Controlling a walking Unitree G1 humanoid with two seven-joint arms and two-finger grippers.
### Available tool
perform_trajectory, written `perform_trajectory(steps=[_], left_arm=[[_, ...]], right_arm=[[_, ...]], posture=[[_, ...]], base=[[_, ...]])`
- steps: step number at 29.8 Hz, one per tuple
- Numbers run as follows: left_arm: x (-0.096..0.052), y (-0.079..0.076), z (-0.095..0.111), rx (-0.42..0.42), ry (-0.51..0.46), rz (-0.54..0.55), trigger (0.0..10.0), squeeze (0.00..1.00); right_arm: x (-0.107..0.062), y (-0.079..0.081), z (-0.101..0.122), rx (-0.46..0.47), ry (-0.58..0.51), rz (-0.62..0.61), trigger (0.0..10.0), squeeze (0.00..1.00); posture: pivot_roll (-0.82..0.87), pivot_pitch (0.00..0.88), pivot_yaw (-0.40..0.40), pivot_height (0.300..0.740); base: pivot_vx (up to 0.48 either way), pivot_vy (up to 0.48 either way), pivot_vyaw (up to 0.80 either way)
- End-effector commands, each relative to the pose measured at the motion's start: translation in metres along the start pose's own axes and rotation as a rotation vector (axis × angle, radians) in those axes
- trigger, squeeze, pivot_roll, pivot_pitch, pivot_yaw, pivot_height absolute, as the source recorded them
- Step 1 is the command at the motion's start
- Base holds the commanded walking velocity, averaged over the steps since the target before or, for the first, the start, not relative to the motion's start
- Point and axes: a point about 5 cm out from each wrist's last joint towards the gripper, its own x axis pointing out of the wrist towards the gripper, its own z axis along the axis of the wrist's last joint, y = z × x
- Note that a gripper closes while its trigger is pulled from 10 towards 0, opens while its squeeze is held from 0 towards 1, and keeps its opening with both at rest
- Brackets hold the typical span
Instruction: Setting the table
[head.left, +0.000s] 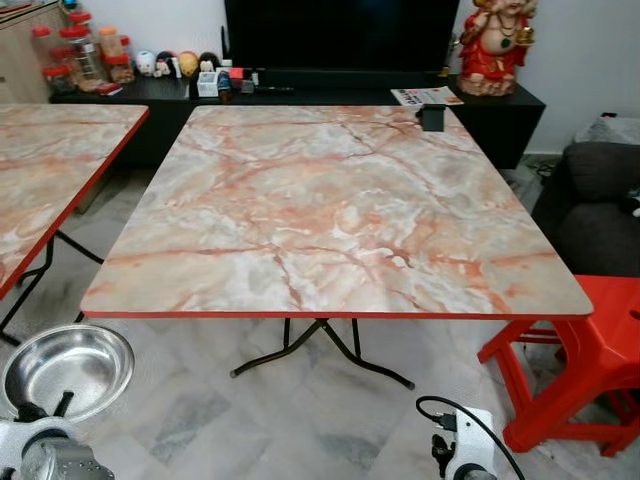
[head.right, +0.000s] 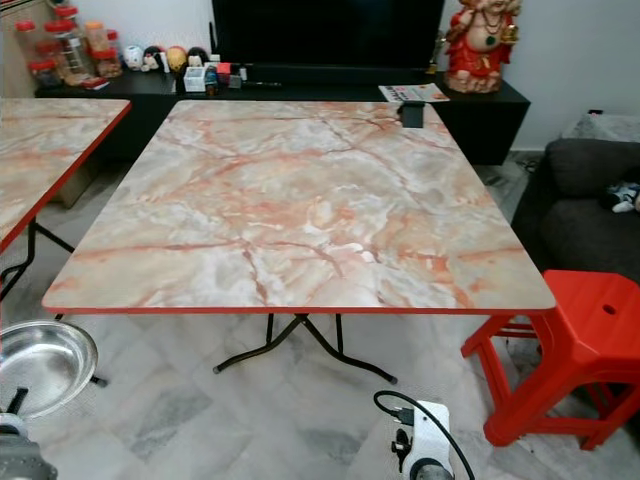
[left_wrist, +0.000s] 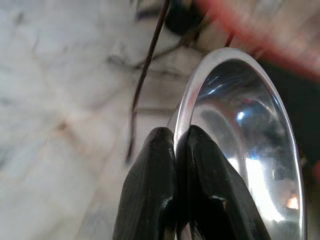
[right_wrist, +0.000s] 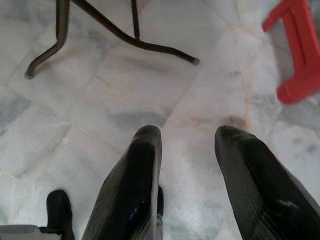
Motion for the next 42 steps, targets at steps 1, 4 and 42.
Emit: perform_trajectory(steps=[1, 4, 42], left_arm=[[0.016, -0.047, 0.045, -0.022, -0.197, -0.141, 10.0, 0.00], [0.018, -0.082, 0.060, -0.049, -0.252, -0.261, 10.0, 0.00], [-0.105, -0.230, -0.040, -0.251, 0.398, -0.773, 10.0, 0.00]], right_arm=[[0.002, 0.002, 0.006, -0.011, -0.004, 0.010, 10.0, 0.00], [0.002, 0.003, 0.008, -0.012, -0.010, 0.011, 10.0, 0.00], [-0.002, -0.011, -0.005, 0.057, -0.003, -0.055, 10.0, 0.00]], posture=[[0.08, 0.000, -0.068, 0.740], [0.08, 0.000, -0.068, 0.740], [-0.01, 0.000, 0.005, 0.740]], base=[[0.000, 0.000, 0.00], [0.000, 0.000, 0.00], [0.000, 0.000, 0.00]])
